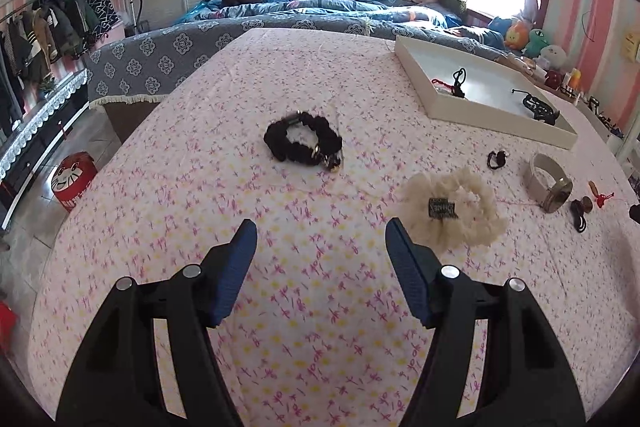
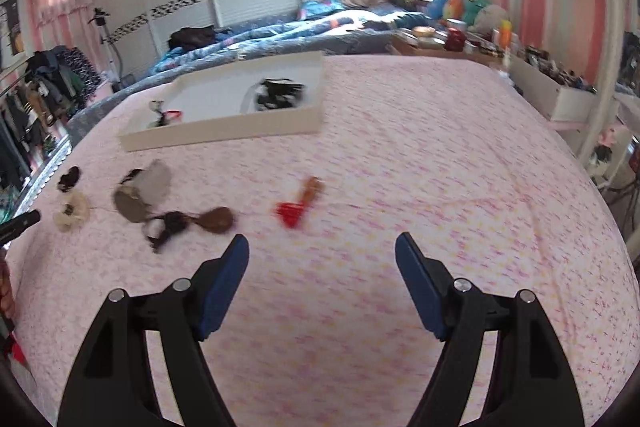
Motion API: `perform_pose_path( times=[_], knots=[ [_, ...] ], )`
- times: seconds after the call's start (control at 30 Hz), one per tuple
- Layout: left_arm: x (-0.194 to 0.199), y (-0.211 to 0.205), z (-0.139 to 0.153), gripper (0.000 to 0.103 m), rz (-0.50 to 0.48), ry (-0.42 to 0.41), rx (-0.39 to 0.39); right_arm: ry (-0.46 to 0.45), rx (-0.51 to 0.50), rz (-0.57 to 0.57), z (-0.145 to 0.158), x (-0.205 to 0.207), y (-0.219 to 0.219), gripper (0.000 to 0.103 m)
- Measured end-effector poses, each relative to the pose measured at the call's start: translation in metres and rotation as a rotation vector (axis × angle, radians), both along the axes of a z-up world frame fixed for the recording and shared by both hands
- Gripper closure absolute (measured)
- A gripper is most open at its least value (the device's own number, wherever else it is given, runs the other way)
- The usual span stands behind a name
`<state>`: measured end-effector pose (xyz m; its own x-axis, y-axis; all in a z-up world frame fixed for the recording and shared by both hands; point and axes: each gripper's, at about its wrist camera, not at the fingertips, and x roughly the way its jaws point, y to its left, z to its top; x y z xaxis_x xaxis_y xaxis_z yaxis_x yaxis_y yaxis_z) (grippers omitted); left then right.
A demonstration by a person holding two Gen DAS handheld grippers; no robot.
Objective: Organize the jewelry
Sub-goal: 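Move both tools back toward the remaining jewelry, then grasp the black scrunchie with the left tool while the right tool grasps the black cord pendant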
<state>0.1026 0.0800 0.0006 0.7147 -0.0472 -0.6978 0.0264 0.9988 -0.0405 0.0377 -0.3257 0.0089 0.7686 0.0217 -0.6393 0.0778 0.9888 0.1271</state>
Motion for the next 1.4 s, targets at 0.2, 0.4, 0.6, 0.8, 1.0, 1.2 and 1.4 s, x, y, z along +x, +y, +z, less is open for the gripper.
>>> perform_pose_path(
  times=[0.2, 0.4, 0.6, 0.8, 1.0, 1.2, 1.4],
  knots=[
    [0.025, 0.007, 0.006, 0.037, -0.017, 0.002, 0.029, 0.000, -0.004, 0.065, 0.002, 0.012, 0.042, 0.027],
    [0.046, 0.013, -0.002, 0.037, 0.006, 0.019, -0.011, 0.033, -0.013, 0.109, -0.006, 0.032, 0.074, 0.027],
    [0.063, 0.013, -0.009, 0.037, 0.003, 0.039, -0.011, 0.054, -0.031, 0.120, -0.007, 0.047, 0.095, 0.027],
    [0.080, 0.004, -0.013, 0.037, -0.025, 0.056, -0.013, 0.087, -0.037, 0.130, -0.014, 0.057, 0.109, 0.027],
    [0.097, -0.007, -0.021, 0.045, -0.036, 0.095, 0.000, 0.116, -0.084, 0.116, -0.021, 0.064, 0.117, 0.032],
    [0.106, -0.014, -0.030, 0.092, -0.052, 0.120, 0.024, 0.143, -0.140, 0.138, -0.025, 0.068, 0.123, 0.079],
    [0.102, -0.010, -0.026, 0.092, -0.036, 0.088, 0.000, 0.110, -0.067, 0.131, -0.020, 0.061, 0.106, 0.098]
  ],
)
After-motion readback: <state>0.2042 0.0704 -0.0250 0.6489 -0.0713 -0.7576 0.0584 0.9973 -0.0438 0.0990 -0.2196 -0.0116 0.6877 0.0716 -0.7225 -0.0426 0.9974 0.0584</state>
